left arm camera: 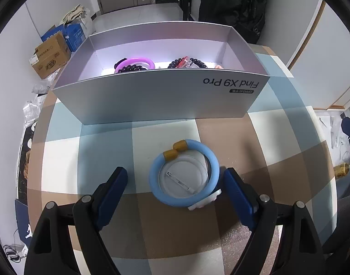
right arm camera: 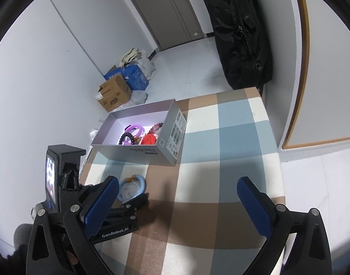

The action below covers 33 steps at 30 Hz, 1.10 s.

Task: Organize jewelry
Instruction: 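Lower the left gripper onto the blue ring and close on it, then lift the blue ring with the left gripper while the right gripper grasps the white disc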

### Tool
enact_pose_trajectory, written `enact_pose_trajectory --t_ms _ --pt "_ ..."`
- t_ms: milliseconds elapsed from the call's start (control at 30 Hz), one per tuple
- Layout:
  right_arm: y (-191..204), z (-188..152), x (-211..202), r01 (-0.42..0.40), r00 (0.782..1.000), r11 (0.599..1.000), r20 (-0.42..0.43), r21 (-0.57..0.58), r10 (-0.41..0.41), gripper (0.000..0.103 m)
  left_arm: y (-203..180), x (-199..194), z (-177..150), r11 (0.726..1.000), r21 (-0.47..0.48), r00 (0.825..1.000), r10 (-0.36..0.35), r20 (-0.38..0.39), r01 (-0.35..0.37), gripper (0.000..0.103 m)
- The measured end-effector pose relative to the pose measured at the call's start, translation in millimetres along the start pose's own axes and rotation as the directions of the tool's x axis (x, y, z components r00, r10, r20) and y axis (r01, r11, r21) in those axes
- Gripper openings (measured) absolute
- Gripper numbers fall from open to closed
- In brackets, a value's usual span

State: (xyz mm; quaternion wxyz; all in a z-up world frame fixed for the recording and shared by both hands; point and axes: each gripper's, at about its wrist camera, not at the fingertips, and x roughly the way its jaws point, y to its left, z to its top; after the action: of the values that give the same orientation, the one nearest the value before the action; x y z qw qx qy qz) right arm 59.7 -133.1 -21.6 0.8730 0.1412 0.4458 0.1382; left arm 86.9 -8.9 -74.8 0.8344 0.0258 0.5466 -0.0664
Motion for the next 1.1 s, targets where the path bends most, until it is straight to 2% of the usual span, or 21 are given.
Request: enact_pose_trajectory --t_ms 133,200,267,333,500,667,867,1100 --pt "0.7 0.1 1.0 -0.010 1.000 1.000 -0.010 0.004 0.010 0.103 -2.4 0.4 0.6 1.000 0.010 1.000 0.004 0.006 -0.004 0.082" --pt "1.6 -0.8 1.9 -0.011 1.000 1.000 -0.015 -0.001 0.011 0.103 -4.6 1.1 0.0 1.000 0.009 1.000 -0.008 0.009 0.008 0.079" --pt "1.7 -1.7 3.4 -0.011 1.000 1.000 -0.020 -0.004 0.010 0.103 -7.1 1.1 2.3 1.000 0.016 1.000 -0.023 0.016 0.023 0.061" --pt "1.0 -2.1 3.8 -0.008 1.000 1.000 -0.022 -0.002 0.008 0.103 -10.3 -0.5 2.6 0.999 0.032 0.999 -0.040 0.019 0.039 0.054" --pt "-1.4 -1.1 7.2 -0.006 1.000 1.000 -0.028 0.015 0.006 0.103 -9.3 -4.7 -0.4 0.998 0.037 0.998 -0.056 0.027 0.055 0.054" --pt "-0.9 -2.1 10.6 0.009 0.999 1.000 -0.036 0.014 -0.008 0.103 5.5 -10.8 4.2 0.993 -0.024 0.993 -0.112 0.041 0.114 0.054" --pt "-2.6 -3.3 16.5 0.021 0.999 1.000 -0.049 0.021 -0.020 0.103 24.2 -25.6 7.2 0.974 -0.111 0.979 -0.188 0.074 0.196 0.054" --pt "3.8 -0.9 24.5 0.044 0.998 0.999 -0.045 0.027 -0.043 0.103 47.9 -56.9 4.8 0.965 -0.170 0.971 -0.169 0.172 0.198 0.054"
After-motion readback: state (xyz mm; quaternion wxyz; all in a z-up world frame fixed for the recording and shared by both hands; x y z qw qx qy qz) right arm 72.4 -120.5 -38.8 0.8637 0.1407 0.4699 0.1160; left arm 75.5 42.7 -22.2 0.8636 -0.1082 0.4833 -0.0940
